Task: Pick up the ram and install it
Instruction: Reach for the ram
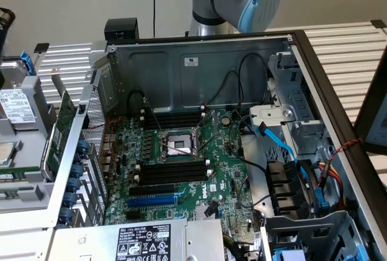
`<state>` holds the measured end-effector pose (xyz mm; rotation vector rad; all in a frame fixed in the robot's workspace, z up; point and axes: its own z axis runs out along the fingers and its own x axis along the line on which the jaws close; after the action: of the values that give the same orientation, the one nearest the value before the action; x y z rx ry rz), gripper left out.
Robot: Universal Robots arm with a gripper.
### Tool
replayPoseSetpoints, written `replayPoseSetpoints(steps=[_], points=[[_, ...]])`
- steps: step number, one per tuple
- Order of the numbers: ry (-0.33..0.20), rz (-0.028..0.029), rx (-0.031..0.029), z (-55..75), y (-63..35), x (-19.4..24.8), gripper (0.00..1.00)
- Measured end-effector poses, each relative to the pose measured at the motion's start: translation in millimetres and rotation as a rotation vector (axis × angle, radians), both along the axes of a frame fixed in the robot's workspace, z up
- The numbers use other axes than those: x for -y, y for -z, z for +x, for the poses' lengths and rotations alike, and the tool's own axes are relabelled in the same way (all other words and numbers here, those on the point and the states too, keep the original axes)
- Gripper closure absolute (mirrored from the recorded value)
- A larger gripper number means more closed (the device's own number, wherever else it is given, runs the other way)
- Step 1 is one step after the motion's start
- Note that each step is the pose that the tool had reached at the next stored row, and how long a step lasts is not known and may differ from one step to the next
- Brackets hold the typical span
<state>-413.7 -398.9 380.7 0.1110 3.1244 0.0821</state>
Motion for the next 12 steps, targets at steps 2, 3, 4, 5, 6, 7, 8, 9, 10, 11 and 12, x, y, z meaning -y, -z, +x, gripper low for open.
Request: replayPoseSetpoints(steps=[2, 3, 4, 5, 6, 7, 8, 9, 10, 11, 12], points=[[0.000, 0.0000, 0.0000, -9.0, 0.6, 0.0, 0.89], [0.000, 0.0000, -0.0001, -13.3, 0.8, 0.0, 0.89], [0.000, 0.0000, 0.0000, -17.8, 1.0, 0.0, 0.89], [0.000, 0.0000, 0.0000, -22.3, 1.3, 0.0, 0.89], [0.000, 0.0000, 0.0000, -27.0, 1.5, 0.0, 0.89], [0.000, 0.0000, 0.0000, -31.6, 1.6, 0.0, 0.89], [0.000, 0.0001, 0.0001, -36.1, 1.8, 0.0, 0.89], [0.000, 0.0002, 0.0001, -40.6, 1.9, 0.0, 0.89], [0.000, 0.0003, 0.0000, -45.1, 1.9, 0.0, 0.89], [0.000, 0.0006, 0.0000, -49.8, 2.0, 0.0, 0.89], [0.000, 0.0008, -0.0001, -53.5, 2.0, 0.0, 0.89]])
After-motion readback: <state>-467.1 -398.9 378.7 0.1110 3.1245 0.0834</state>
